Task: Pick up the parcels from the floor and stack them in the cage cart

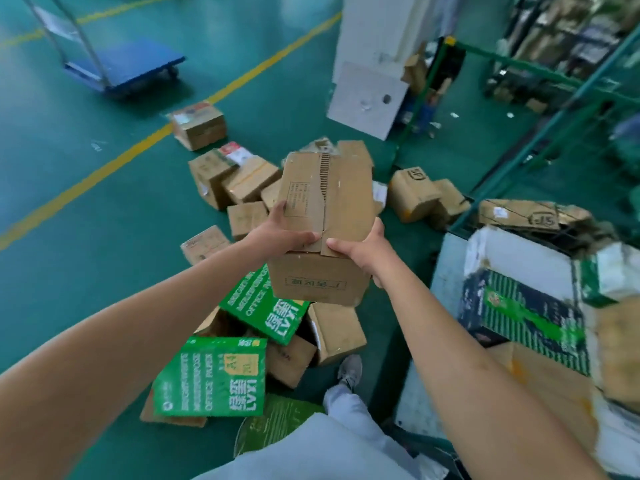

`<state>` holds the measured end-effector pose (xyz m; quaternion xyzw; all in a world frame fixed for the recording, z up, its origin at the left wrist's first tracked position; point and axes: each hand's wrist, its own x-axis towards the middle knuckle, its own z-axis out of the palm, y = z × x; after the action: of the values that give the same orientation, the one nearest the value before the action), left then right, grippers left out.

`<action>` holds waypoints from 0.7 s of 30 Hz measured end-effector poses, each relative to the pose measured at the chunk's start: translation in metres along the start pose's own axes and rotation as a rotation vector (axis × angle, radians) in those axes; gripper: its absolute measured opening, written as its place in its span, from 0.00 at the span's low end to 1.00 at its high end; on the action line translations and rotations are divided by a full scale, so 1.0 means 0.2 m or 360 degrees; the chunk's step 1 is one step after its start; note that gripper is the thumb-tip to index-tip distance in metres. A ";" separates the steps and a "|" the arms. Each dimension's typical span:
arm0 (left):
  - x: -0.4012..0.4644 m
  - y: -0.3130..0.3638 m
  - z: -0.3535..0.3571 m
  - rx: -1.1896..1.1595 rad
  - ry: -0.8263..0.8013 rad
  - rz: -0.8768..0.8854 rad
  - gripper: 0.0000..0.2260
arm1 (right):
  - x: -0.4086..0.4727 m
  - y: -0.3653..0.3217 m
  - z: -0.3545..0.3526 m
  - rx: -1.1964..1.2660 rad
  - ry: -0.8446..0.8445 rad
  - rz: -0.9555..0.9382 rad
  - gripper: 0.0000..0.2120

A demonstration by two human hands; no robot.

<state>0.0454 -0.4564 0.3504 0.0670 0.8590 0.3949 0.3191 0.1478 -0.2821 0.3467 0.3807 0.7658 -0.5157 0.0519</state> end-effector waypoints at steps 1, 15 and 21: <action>0.05 0.08 0.06 0.0007 -0.0036 0.0038 0.48 | 0.04 0.03 -0.08 0.0023 0.0020 0.0023 0.62; 0.94 1.02 0.99 0.0179 -0.0462 0.0185 0.47 | 0.87 0.34 -1.16 0.0148 0.0280 0.0324 0.59; 1.11 1.36 1.27 0.0330 -0.0547 0.0255 0.46 | 1.05 0.45 -1.49 0.0309 0.0355 0.0394 0.58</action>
<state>-0.0142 -0.0290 0.3124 0.2338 0.8198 0.3114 0.4199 0.1517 0.0928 0.3181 0.5300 0.6607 -0.5316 -0.0072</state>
